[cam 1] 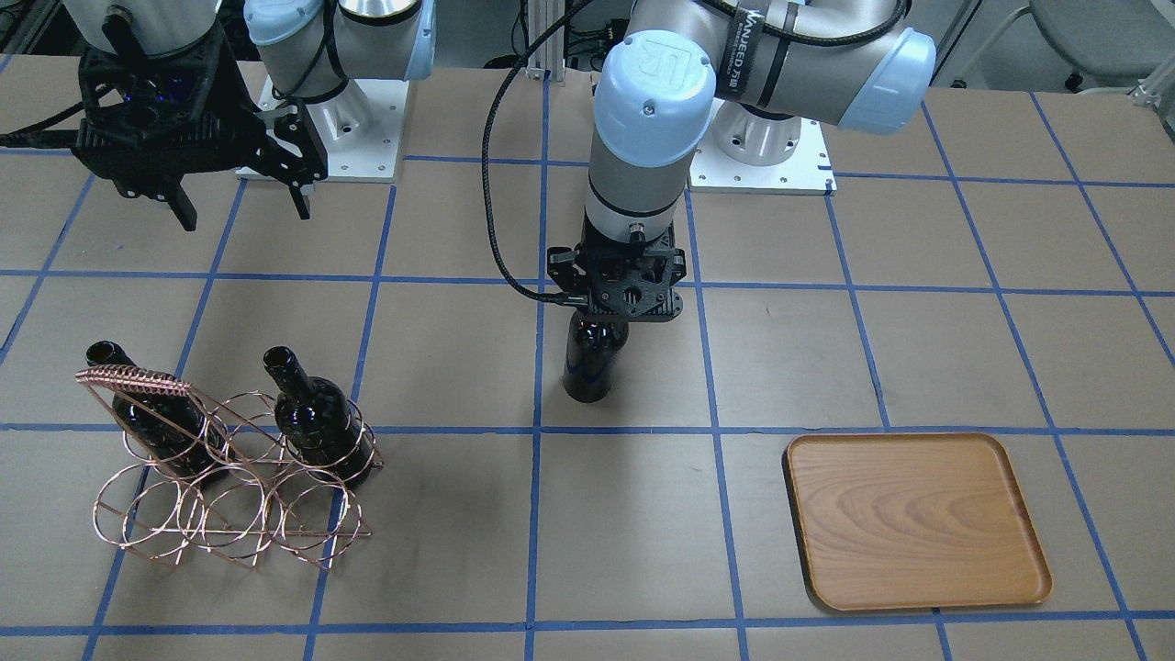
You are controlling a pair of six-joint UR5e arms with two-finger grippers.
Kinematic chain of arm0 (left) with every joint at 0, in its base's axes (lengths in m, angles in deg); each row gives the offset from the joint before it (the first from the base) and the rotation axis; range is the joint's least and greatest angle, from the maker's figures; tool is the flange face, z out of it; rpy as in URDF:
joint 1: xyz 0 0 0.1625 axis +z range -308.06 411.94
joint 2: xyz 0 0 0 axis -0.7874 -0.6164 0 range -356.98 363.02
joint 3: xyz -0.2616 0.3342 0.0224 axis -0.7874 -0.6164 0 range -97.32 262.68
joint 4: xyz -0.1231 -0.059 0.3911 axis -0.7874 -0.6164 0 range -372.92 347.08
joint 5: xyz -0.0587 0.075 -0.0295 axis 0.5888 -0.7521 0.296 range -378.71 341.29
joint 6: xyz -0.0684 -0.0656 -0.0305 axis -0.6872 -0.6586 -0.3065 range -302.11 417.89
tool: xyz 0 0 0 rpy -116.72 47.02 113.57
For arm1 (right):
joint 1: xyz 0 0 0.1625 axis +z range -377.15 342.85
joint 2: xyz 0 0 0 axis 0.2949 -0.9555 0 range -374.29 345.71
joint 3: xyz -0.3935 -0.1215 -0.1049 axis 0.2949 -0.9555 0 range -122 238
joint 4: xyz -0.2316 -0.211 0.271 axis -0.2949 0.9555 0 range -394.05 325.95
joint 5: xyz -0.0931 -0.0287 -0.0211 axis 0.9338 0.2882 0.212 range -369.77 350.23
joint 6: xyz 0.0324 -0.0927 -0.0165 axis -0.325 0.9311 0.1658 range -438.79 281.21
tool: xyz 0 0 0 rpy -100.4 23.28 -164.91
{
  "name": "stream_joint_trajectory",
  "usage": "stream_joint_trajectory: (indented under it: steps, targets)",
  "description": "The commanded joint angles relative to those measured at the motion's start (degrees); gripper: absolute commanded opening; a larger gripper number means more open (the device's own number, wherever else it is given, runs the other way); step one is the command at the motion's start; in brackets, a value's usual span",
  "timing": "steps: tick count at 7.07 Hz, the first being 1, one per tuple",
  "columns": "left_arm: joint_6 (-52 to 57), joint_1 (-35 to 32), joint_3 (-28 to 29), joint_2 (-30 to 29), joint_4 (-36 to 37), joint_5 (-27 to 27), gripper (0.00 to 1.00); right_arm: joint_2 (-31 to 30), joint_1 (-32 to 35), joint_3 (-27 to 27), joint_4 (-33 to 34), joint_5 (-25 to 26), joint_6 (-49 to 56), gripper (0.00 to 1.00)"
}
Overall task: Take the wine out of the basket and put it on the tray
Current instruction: 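Grasp the standing wine bottle's neck with the left gripper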
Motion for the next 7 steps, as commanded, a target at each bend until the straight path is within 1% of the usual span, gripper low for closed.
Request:
stream_joint_trajectory:
  steps: [1, 2, 3, 4, 5, 6, 7]
  targets:
    - [-0.41, 0.00, 0.06, 0.04, 0.00, 0.14, 0.27, -0.06, -0.03, 0.10, 0.12, -0.03, 0.02, 0.97]
    - [0.37, 0.35, 0.58, 0.39, 0.00, 0.06, 0.20, -0.06, -0.12, 0.10, 0.13, 0.14, 0.02, 0.97]
    - [3.16, 2.01, 1.45, 1.61, -0.08, 0.06, 0.18, -0.06, -0.12, 0.10, 0.04, 0.32, 0.02, 0.97]
    - [9.02, 5.94, 2.68, 1.62, -0.17, -0.12, 0.12, -0.06, -0.12, 0.10, 0.04, 0.40, 0.02, 0.97]
    - [14.21, 10.50, 4.09, 1.36, -0.09, -0.12, 0.10, -0.06, -0.21, 0.10, 0.13, 0.41, 0.02, 0.97]
    - [22.36, 16.12, 5.84, 1.10, -0.17, -0.29, 0.09, -0.06, -0.21, 0.10, 0.13, 0.49, 0.02, 0.97]
    - [30.01, 20.78, 7.16, 0.05, 0.35, -0.82, 0.05, -0.06, -0.21, 0.10, 0.21, 0.49, -0.07, 0.97]
